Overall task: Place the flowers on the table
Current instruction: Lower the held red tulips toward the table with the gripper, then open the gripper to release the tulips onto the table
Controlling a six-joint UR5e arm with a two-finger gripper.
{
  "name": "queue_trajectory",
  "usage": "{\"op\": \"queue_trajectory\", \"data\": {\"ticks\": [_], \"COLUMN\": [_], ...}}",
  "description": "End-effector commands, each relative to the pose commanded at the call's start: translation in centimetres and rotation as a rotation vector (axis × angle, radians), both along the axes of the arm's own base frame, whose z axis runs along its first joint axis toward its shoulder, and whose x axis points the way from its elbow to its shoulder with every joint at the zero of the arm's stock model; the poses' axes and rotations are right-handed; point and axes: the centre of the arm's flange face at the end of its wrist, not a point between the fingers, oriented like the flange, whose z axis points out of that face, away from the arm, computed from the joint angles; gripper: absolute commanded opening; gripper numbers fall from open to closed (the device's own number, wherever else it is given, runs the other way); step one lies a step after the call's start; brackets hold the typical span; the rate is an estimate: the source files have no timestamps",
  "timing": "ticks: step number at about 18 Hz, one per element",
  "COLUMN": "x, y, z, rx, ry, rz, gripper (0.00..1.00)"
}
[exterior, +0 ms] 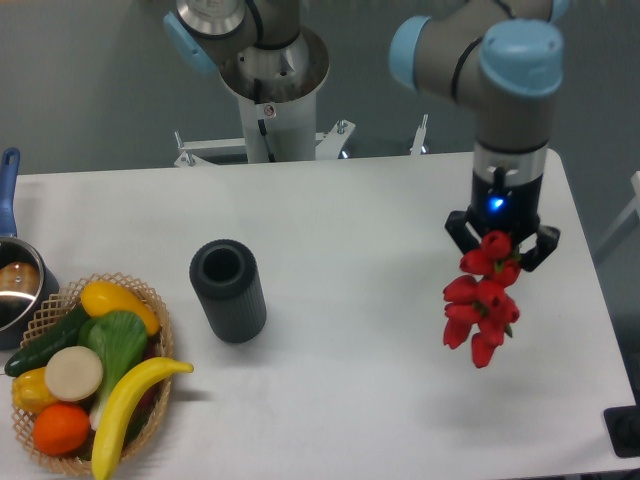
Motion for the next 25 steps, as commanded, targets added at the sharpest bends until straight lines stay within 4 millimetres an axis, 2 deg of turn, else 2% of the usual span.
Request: {"op": "queue_trajectory", "data": {"ticks": [4, 7, 10, 12, 14, 16, 18, 21, 25], "x": [1.4, 3.5, 5.0, 5.3, 5.5, 5.3, 5.4, 4.4, 2.9], "y": [1.7, 3.5, 5.1, 5.2, 5.1, 5.0, 4.9, 3.3, 2.9], "z": [-1.8, -3.9, -4.9, -5.5, -6.0, -5.7, -5.9, -6.5, -6.9], "rx": [-0.027, -0.056, -0.060, -0.061, -0.062, -0.059, -0.065, -0.047, -0.026], "ry": [-0.015, -0.043, -0.059, -0.073, -0.079, -0.057, -0.042, -0.027, 0.001], "rz": [-0.023, -0.057, -0.099, -0.104, -0.105, -0.095, -0.094, -0.068, -0.057], "gripper": [0.05, 0.07, 0.39, 0.57, 0.86, 1.00, 1.00, 1.00, 1.00]}}
